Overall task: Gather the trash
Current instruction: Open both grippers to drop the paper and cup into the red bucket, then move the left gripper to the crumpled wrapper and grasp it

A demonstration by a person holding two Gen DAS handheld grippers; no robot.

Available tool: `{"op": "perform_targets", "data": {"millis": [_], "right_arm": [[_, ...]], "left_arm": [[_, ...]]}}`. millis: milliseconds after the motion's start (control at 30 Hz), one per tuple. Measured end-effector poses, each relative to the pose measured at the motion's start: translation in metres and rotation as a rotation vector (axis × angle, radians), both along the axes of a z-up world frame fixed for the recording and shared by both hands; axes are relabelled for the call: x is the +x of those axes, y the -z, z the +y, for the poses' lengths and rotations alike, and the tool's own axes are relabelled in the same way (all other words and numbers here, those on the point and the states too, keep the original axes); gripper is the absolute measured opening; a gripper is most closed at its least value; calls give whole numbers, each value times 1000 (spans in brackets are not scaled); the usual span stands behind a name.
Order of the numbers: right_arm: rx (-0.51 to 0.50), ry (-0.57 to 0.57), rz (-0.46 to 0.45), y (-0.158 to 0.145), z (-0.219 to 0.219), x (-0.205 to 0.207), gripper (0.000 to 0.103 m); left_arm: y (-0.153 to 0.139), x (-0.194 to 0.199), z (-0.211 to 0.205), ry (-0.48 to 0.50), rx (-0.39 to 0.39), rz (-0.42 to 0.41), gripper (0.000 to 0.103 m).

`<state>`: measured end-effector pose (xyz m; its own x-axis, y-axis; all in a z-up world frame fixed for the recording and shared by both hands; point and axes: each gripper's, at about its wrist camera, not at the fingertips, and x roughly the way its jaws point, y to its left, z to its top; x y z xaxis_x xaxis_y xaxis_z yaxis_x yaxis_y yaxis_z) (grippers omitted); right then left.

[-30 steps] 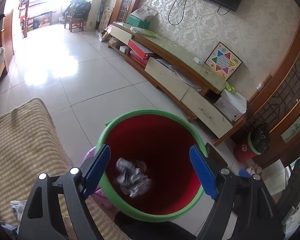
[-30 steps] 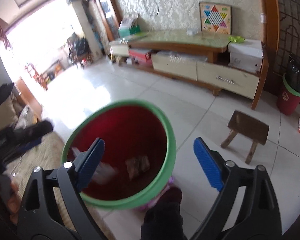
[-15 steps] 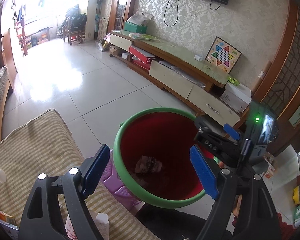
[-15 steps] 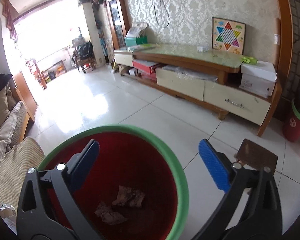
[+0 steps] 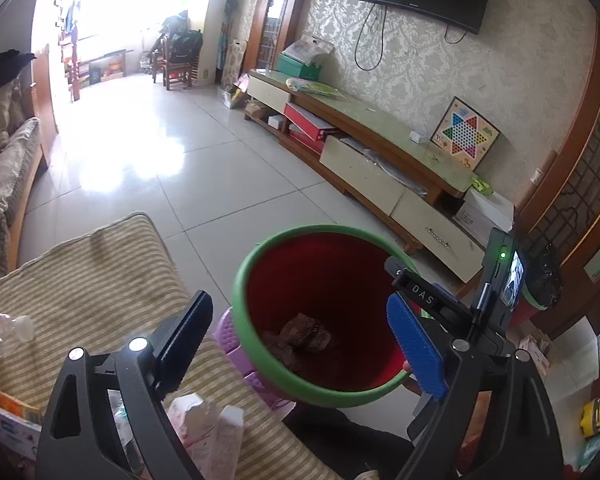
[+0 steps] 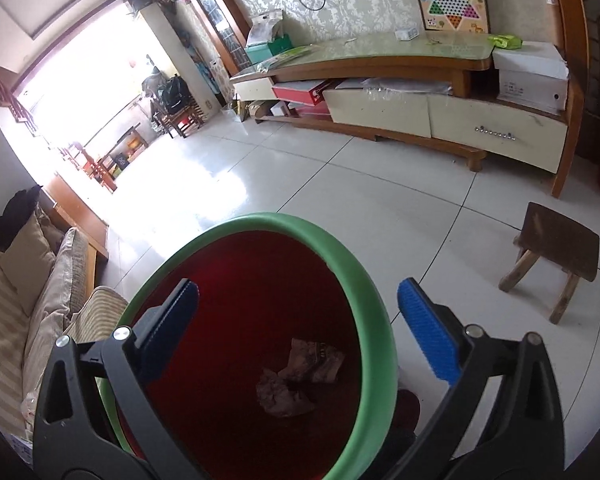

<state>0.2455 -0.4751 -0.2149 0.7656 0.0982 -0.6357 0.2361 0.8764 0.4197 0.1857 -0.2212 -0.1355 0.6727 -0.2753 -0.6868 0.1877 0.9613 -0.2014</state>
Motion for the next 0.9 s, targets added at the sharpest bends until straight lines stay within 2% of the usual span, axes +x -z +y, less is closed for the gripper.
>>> {"op": "perform_targets", "data": {"millis": [133, 233, 367, 467, 600, 767, 900], "right_arm": [[-8, -1, 23, 3, -3, 0, 98], [-14, 4, 31, 0, -6, -2, 98], [-31, 85, 11, -14, -8, -25, 98], [-82, 145, -40, -40, 2, -53, 98], [-189, 142, -123, -86, 33, -92, 98], [-279, 87, -217, -138, 77, -137, 98], [-300, 10, -282, -167, 115, -166, 98]], "left_arm": [[-14, -17, 12, -26, 31, -37, 88], [-26, -27, 23, -47, 25, -57, 89], [-41, -42, 41, -71, 10, -87, 90], [-47, -55, 53, -86, 3, -105, 90], [-55, -70, 67, -104, -16, -120, 90], [-63, -87, 80, -120, -21, -142, 90], [-69, -104, 97, -141, -32, -159, 90]]}}
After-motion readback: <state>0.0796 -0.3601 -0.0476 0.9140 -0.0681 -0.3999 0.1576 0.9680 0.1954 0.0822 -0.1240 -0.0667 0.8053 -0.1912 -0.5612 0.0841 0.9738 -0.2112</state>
